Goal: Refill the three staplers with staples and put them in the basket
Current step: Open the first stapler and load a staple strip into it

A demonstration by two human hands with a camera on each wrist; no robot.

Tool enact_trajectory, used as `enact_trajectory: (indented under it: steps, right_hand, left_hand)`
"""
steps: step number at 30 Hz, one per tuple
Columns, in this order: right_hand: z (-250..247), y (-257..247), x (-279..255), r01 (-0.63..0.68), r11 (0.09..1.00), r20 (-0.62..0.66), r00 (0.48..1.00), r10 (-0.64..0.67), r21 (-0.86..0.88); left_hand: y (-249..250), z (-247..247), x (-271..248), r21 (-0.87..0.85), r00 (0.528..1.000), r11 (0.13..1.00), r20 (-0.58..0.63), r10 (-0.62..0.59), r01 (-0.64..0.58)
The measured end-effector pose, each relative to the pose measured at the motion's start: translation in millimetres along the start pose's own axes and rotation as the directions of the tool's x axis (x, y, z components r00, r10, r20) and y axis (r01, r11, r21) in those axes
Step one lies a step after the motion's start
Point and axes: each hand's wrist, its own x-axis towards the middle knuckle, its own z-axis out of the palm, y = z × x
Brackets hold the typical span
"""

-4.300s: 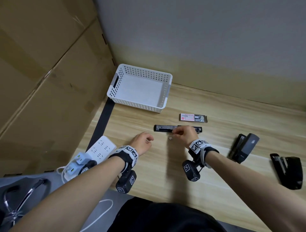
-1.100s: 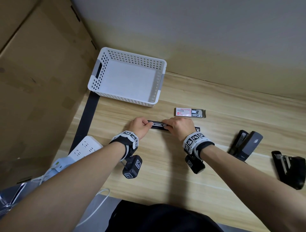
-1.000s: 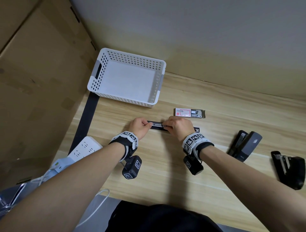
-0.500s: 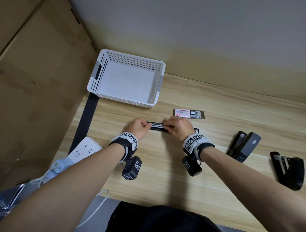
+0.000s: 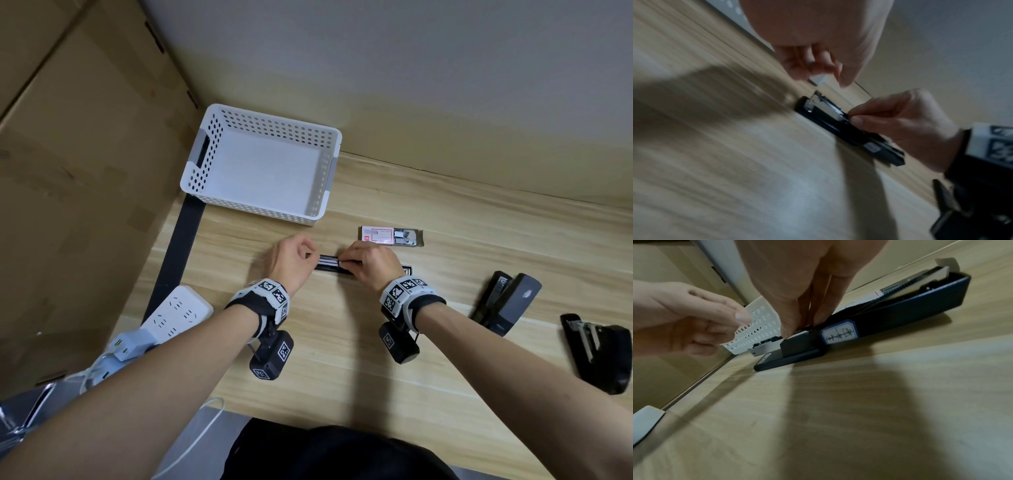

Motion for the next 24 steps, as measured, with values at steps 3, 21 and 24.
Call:
enact_trajectory:
  steps: [3, 21, 24]
  right_hand:
    - [2, 3, -1, -0.021, 1.0, -0.043, 0.999, 0.022, 0.02]
    - [14, 23, 1, -0.101, 0.934, -0.077, 0.988, 0.135, 0.342]
    - [14, 24, 2, -0.106, 0.93, -0.058, 0.989, 0.134, 0.353]
  left_hand:
    - [10, 10, -2, -0.084, 0.987, 0.994, 0.149, -0.057, 0.07]
    - [24, 46, -4, -0.372, 0.84, 0.753, 0.277, -0.468, 0.542]
    - [25, 51, -5, -0.409, 0.824, 0.715, 0.269, -0.499, 0.567]
